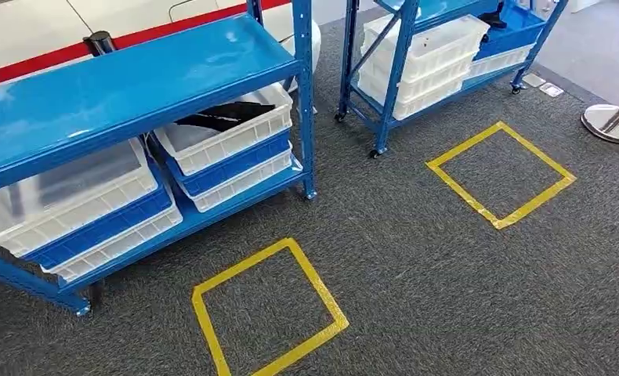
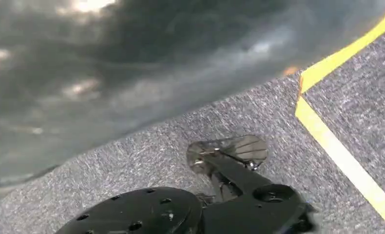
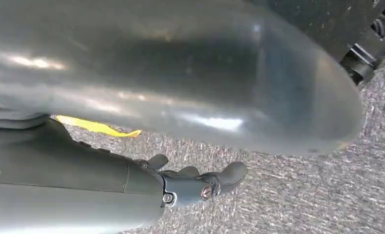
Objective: Take the parts from the cabinet and place them on the table.
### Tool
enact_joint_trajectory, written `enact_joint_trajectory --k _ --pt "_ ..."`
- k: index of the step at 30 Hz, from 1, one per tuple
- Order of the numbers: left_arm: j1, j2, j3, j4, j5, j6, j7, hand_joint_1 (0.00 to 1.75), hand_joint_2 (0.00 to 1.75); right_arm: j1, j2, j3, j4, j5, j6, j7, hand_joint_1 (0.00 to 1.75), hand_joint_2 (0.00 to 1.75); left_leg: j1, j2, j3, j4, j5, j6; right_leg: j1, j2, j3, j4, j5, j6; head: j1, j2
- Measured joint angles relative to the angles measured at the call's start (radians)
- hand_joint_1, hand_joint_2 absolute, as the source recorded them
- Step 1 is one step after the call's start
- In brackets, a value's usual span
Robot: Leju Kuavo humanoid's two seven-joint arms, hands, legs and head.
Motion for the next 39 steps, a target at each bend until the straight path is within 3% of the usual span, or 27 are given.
enact_joint_trajectory --k 1,2,3,4,5,7,8,10,11,12,13,15,16,18,20,23,25,26,27,28,29,32,33,34,37,38,39 --pt "0.000 0.003 0.000 0.000 0.000 0.000 0.000 0.00 0.00 0.001 0.004 0.000 0.000 0.001 0.000 -0.001 0.00 0.00 -0.012 0.004 0.030 -0.068 0.020 0.018 -0.003 0.000 -0.007 -0.002 -0.006 0.001 0.001 0.000" --pt "-0.001 0.003 0.000 0.000 -0.001 0.000 0.001 0.00 0.00 -0.002 0.005 0.000 0.001 0.003 0.000 -0.001 0.00 0.00 -0.017 0.012 0.044 -0.083 -0.001 0.024 0.012 -0.001 -0.004 0.000 -0.013 0.010 0.004 0.000" --pt "-0.003 0.003 0.000 -0.001 -0.001 0.001 0.001 0.00 0.00 -0.002 0.005 0.000 0.001 0.003 0.000 -0.001 0.00 0.00 -0.022 0.010 0.042 -0.087 -0.004 0.019 0.001 -0.002 -0.006 -0.004 -0.015 0.014 0.001 0.000" --pt "-0.001 0.003 0.000 -0.001 -0.001 0.001 0.000 0.00 0.00 -0.002 0.005 0.000 0.001 0.003 -0.002 -0.001 0.00 0.00 -0.025 0.007 0.039 -0.097 -0.005 0.021 0.001 -0.004 0.020 0.001 -0.006 0.023 0.002 0.000" --pt "-0.001 0.003 0.000 0.000 -0.001 0.001 0.000 0.00 0.00 -0.002 0.005 0.000 0.001 0.004 -0.002 -0.001 0.00 0.00 -0.026 0.004 0.046 -0.102 -0.007 0.024 0.002 -0.005 0.018 0.002 -0.002 0.031 -0.001 0.000" --pt "0.001 0.000 0.000 -0.001 -0.001 0.001 -0.002 0.00 0.00 0.001 0.005 0.000 0.001 0.005 -0.002 0.000 0.00 0.00 -0.015 -0.004 0.077 -0.119 -0.006 0.027 0.003 -0.004 0.014 0.024 -0.024 0.036 0.003 0.000" --pt "0.001 0.000 0.000 -0.001 0.000 0.003 -0.003 0.00 0.00 -0.004 0.005 0.000 0.001 0.005 -0.003 0.000 0.00 0.00 -0.013 -0.005 0.081 -0.119 -0.007 0.030 0.003 -0.002 -0.014 0.072 -0.045 0.035 0.004 0.000" --pt "-0.002 0.000 0.000 -0.001 0.000 0.003 -0.003 0.00 0.00 -0.008 0.004 0.000 0.001 0.006 -0.003 0.000 0.00 0.00 -0.013 -0.007 0.081 -0.119 -0.014 0.033 0.001 -0.001 -0.111 0.221 -0.102 0.025 0.008 0.000" --pt "-0.002 0.000 0.000 -0.001 0.000 0.003 -0.004 0.00 0.00 -0.007 0.003 0.000 0.001 0.006 -0.003 0.000 0.00 0.00 -0.013 -0.008 0.083 -0.119 -0.019 0.033 0.001 0.000 -0.156 0.281 -0.115 0.031 0.011 0.000" --pt "-0.002 0.000 0.000 -0.001 0.000 0.003 -0.004 0.00 0.00 -0.005 0.002 0.000 0.001 0.006 -0.003 0.000 0.00 0.00 -0.013 -0.010 0.086 -0.119 -0.022 0.032 0.000 0.000 -0.175 0.294 -0.112 0.036 0.010 0.000" --pt "-0.002 0.000 0.000 0.000 0.000 0.003 -0.004 0.00 0.00 -0.001 0.000 0.000 0.001 0.006 -0.003 0.000 0.00 0.00 -0.013 -0.014 0.094 -0.119 -0.027 0.030 -0.001 0.000 -0.174 0.262 -0.087 0.049 0.010 0.000" --pt "-0.001 -0.003 0.000 0.000 0.000 0.003 -0.004 0.00 0.00 0.001 -0.003 0.000 0.001 0.006 -0.004 0.000 0.00 0.00 -0.011 -0.018 0.112 -0.119 -0.039 0.022 -0.005 -0.001 -0.115 0.091 0.014 0.075 0.010 0.000" --pt "-0.001 -0.004 0.000 0.000 0.000 0.003 -0.004 0.00 0.00 0.001 -0.003 0.000 0.001 0.006 -0.004 0.000 0.00 0.00 -0.011 -0.018 0.115 -0.119 -0.044 0.017 -0.007 -0.001 -0.088 0.010 0.059 0.080 0.013 0.000" --pt "-0.003 -0.005 0.000 0.000 0.000 0.003 -0.003 0.00 0.00 -0.003 -0.002 0.000 0.002 0.006 -0.004 0.000 0.00 0.00 -0.016 -0.018 0.115 -0.117 -0.052 0.006 0.002 -0.001 -0.090 -0.001 0.037 0.032 0.013 0.000" --pt "-0.002 -0.005 0.000 0.000 0.000 0.003 -0.003 0.00 0.00 -0.001 -0.002 0.000 0.002 0.006 -0.004 0.001 0.00 0.00 -0.016 -0.018 0.123 -0.111 -0.050 -0.004 0.002 0.000 -0.089 -0.004 0.054 0.015 0.011 0.000" --pt "-0.002 -0.003 0.000 0.000 0.000 0.003 -0.003 0.00 0.00 0.002 -0.002 0.000 0.002 0.006 -0.004 0.001 0.00 0.00 -0.014 -0.010 0.097 -0.043 -0.090 -0.019 -0.013 0.000 -0.051 -0.009 0.049 0.002 0.006 0.000" --pt "-0.004 -0.004 0.000 0.000 0.000 0.003 -0.003 0.00 0.00 0.001 0.000 0.000 0.002 0.006 -0.004 0.001 0.00 0.00 -0.008 -0.006 0.030 0.079 -0.134 -0.027 -0.013 0.000 -0.043 -0.009 0.044 -0.005 0.003 0.000" --pt "-0.004 -0.004 0.000 0.000 0.000 0.003 -0.003 0.00 0.00 0.001 0.000 0.000 0.002 0.006 -0.004 0.001 0.00 0.00 -0.007 -0.006 0.019 0.099 -0.141 -0.028 -0.013 0.000 -0.042 -0.009 0.043 -0.007 0.003 0.000" --pt "-0.003 -0.005 0.000 0.000 -0.001 0.003 -0.003 0.00 0.00 0.001 -0.001 0.000 0.002 0.006 -0.003 0.001 0.00 0.00 -0.005 -0.004 -0.025 0.165 -0.164 -0.033 -0.012 0.000 -0.039 -0.009 0.039 -0.010 0.003 0.000" --pt "-0.001 -0.005 0.000 0.000 -0.001 0.003 -0.003 0.00 0.00 0.002 -0.003 0.000 0.002 0.006 -0.003 0.001 0.00 0.00 -0.001 -0.004 -0.059 0.198 -0.162 -0.037 -0.012 0.001 -0.032 -0.009 0.033 -0.010 0.001 0.000" --pt "-0.001 -0.005 0.000 0.000 -0.001 0.003 -0.003 0.00 0.00 0.003 -0.004 0.000 0.002 0.006 -0.004 0.001 0.00 0.00 0.002 -0.004 -0.062 0.181 -0.140 -0.038 -0.013 0.003 -0.024 -0.009 0.027 -0.008 0.003 0.000" --pt "0.000 -0.004 0.000 0.000 -0.001 0.003 -0.004 0.00 0.00 0.005 -0.001 0.000 0.002 0.012 -0.006 -0.007 0.00 0.00 0.008 0.001 0.019 -0.046 0.021 -0.038 -0.018 0.006 0.009 -0.009 0.005 0.004 0.001 0.000" --pt "0.001 -0.004 0.000 0.000 -0.001 0.002 -0.003 0.00 0.00 0.005 -0.001 0.000 0.002 0.011 -0.007 -0.008 0.00 0.00 0.006 0.002 0.033 -0.078 0.010 -0.040 -0.014 0.006 0.012 -0.010 -0.002 0.012 0.000 0.000" --pt "-0.002 -0.005 0.000 0.000 -0.001 0.000 -0.005 0.00 0.00 0.002 -0.001 0.000 0.002 0.011 -0.009 -0.009 0.00 0.00 -0.002 0.006 0.033 -0.089 -0.039 -0.032 -0.010 0.005 0.011 -0.008 -0.007 0.020 -0.009 0.000" --pt "0.002 -0.006 0.000 0.000 0.000 0.000 -0.004 0.00 0.00 -0.003 0.000 0.000 0.002 0.011 -0.010 -0.010 0.00 0.00 -0.006 0.003 0.041 -0.089 -0.011 -0.012 -0.009 0.002 0.014 -0.017 -0.021 0.040 -0.001 0.000" --pt "0.002 -0.009 0.000 0.000 -0.001 0.000 -0.004 0.00 0.00 -0.002 -0.001 0.000 0.002 0.011 -0.011 -0.010 0.00 0.00 0.004 0.003 0.055 -0.099 -0.007 -0.005 -0.010 0.001 0.018 -0.008 -0.028 0.046 -0.003 0.000" --pt "0.001 -0.009 0.000 0.000 -0.001 0.000 -0.005 0.00 0.00 -0.002 -0.002 0.000 0.002 0.011 -0.011 -0.011 0.00 0.00 0.000 0.004 0.060 -0.101 -0.008 0.000 -0.006 0.001 0.002 0.028 -0.042 0.044 0.004 0.000"
